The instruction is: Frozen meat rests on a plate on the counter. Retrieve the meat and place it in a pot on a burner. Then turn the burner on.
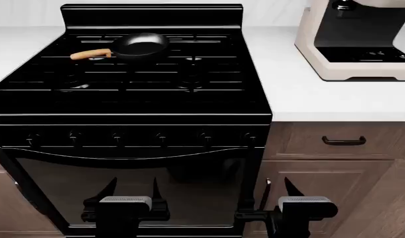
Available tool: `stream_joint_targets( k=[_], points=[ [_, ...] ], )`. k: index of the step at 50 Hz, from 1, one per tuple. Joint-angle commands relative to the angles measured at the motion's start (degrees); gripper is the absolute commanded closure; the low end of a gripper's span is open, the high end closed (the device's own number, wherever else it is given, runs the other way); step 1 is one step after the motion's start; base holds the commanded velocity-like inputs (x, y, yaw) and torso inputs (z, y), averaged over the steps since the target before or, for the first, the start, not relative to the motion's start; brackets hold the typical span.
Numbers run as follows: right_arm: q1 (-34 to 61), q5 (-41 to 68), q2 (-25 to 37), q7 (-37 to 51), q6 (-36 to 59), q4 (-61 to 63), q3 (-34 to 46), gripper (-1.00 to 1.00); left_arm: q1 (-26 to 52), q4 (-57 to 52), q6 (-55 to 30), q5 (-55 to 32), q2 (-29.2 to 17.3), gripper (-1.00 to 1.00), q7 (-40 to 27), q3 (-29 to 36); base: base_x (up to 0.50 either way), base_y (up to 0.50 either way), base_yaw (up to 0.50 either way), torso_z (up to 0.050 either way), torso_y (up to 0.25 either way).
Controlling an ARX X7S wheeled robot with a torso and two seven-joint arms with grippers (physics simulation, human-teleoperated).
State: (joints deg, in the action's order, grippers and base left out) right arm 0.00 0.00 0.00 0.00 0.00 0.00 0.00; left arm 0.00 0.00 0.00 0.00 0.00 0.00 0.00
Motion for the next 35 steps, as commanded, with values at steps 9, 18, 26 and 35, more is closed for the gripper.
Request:
stream_joint_targets(
  k=[9,18,26,35],
  points=[
    [0.4,1.2,2.4,2.8,-0.5,-0.1,3.4,-1.0,-1.6,-1.2,3.0,-3.1,-2.8,-1.0,0.2,3.6,0.0,0.0,0.0,0.042,0.0],
    [-0.2,2.5,3.5,3.8,-0.3,0.8,4.2,-1.0,-1.8,-1.6,2.8,-3.6,-3.7,-1.0,-0.8,4.9,0.0,0.0,0.0,0.05,0.0],
    [-0.3,3.1,4.2,4.4,-0.6,0.8,5.0,-1.0,-1.8,-1.9,2.5,-4.0,-4.4,-1.0,-1.4,5.7,0.0,0.0,0.0,0.05,0.0],
    [-0.3,3.9,4.8,5.0,-0.6,0.6,5.6,-1.0,-1.5,-1.8,2.4,-4.4,-5.0,-1.0,-2.2,6.4,0.0,0.0,0.0,0.05,0.0]
  ],
)
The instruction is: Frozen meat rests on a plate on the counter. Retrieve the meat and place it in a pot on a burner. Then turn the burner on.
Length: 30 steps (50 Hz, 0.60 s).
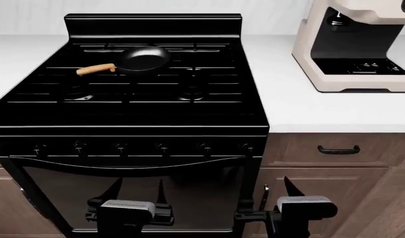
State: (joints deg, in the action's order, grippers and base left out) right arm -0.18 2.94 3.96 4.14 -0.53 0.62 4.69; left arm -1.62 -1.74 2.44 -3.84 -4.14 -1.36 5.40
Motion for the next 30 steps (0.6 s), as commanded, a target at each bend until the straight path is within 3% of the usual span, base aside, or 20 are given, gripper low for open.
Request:
stream_joint_targets(
  k=[1,7,10,30],
  points=[
    [-0.1,1.0,0.9,0.9,-0.1,0.0,0.9,-1.0,0.1,0.1,0.0,-0.6,-0.9,-1.0,-0.9,1.1,0.0,0.0,0.0,0.05,0.0],
    [0.0,1.2,1.4,1.3,-0.3,-0.3,1.5,-1.0,0.3,0.6,0.2,-1.1,-1.1,-1.0,-1.2,1.7,0.0,0.0,0.0,0.05,0.0],
    [-0.4,0.3,1.9,1.3,-1.1,-0.1,2.6,-1.0,0.7,0.8,-1.5,-1.8,-0.8,-1.0,-1.9,1.6,0.0,0.49,0.0,0.048,0.0],
    [0.1,1.6,3.0,2.0,-1.1,-1.0,4.0,-1.0,2.6,2.2,-7.4,-2.1,-1.7,-1.0,-4.2,3.9,0.0,0.5,0.0,0.0,0.0]
  ],
)
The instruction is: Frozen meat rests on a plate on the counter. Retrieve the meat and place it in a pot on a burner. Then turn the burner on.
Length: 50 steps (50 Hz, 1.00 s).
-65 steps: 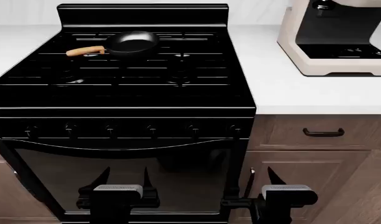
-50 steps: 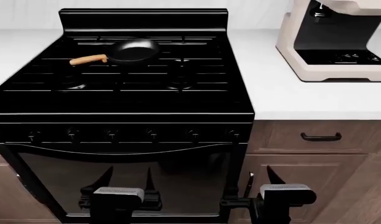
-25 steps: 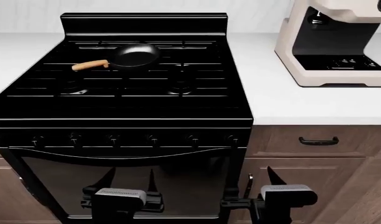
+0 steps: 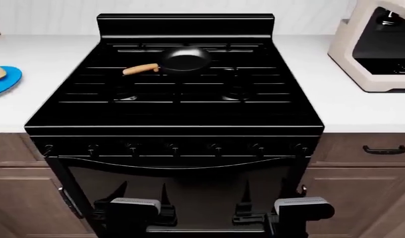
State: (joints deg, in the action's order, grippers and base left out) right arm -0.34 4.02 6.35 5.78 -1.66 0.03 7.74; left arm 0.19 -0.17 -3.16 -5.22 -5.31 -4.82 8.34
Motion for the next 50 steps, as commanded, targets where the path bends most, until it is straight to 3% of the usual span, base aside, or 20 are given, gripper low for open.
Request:
stream_joint_targets(
  k=[1,50],
  points=[
    [0.3,0.5,0.6,0.4,0.1,-0.4,1.0,-1.0,0.8,0.7,-1.9,-0.8,-0.6,-1.0,-0.8,1.0,0.0,0.5,0.0,0.0,0.0],
    [1.3,2.5,2.3,2.2,0.0,-2.1,3.4,-1.0,2.3,3.3,-2.6,-3.3,-2.3,-1.0,-3.7,3.1,0.0,0.5,0.0,0.0,0.0]
  ],
)
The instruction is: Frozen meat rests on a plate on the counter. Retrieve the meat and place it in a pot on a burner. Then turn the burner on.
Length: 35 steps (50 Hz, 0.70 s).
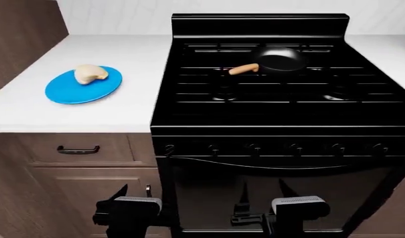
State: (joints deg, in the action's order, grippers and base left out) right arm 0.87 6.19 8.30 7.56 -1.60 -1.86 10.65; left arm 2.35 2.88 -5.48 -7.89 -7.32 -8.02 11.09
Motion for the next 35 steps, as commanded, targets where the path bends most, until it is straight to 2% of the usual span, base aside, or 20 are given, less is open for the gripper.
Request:
stream_joint_targets(
  k=[1,33,35],
  points=[
    [0.1,0.4,0.4,0.4,-0.1,-0.3,0.5,-1.0,0.1,0.3,-0.2,-0.6,-0.3,-1.0,-0.6,0.4,0.0,0.5,0.0,0.0,0.0],
    [0.2,1.0,1.4,1.7,0.5,0.6,1.9,-1.0,0.5,0.2,-0.7,-2.3,-1.4,-1.0,-1.8,1.2,0.0,0.5,0.0,0.0,0.0],
    [0.4,1.0,1.4,2.3,1.9,1.3,1.7,-1.0,0.7,-0.9,-2.0,-2.8,-1.7,-1.0,-1.9,1.0,0.0,0.01,0.0,0.0,0.0]
  ],
)
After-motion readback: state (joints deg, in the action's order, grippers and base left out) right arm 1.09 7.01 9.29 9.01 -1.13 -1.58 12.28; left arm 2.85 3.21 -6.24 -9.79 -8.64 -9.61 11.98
